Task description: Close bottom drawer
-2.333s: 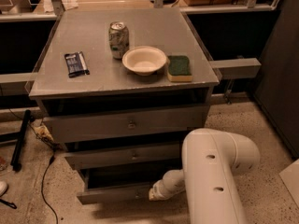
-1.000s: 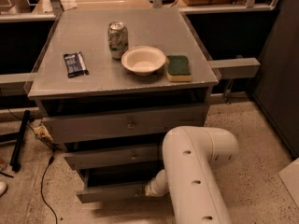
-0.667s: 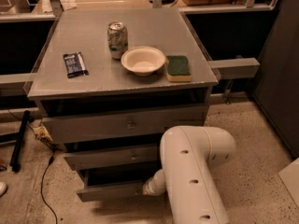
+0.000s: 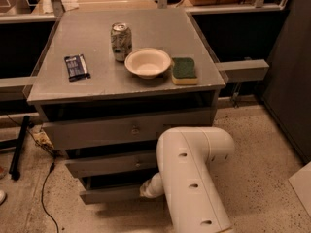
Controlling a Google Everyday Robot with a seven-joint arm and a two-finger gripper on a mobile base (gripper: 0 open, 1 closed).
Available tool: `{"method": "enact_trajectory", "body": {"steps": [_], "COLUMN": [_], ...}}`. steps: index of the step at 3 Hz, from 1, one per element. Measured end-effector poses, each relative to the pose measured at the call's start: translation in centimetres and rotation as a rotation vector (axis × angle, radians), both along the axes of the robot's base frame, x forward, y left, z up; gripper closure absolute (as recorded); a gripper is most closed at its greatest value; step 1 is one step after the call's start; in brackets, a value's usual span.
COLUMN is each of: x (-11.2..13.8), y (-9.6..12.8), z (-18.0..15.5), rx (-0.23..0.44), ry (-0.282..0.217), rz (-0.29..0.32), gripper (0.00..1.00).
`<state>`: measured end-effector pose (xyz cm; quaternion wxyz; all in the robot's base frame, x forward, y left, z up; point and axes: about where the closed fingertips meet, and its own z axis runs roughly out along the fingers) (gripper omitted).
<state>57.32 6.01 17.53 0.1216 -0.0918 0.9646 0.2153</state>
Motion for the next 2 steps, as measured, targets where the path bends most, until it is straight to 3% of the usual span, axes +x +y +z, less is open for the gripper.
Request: {"method": "enact_trajectory", "body": {"steps": [2], "x": [-0.04], "y": [-0.67], "z": [0.0], "rx": [0.0], "ry": [0.0], "rz": [-0.001], "gripper": [1.0]}}
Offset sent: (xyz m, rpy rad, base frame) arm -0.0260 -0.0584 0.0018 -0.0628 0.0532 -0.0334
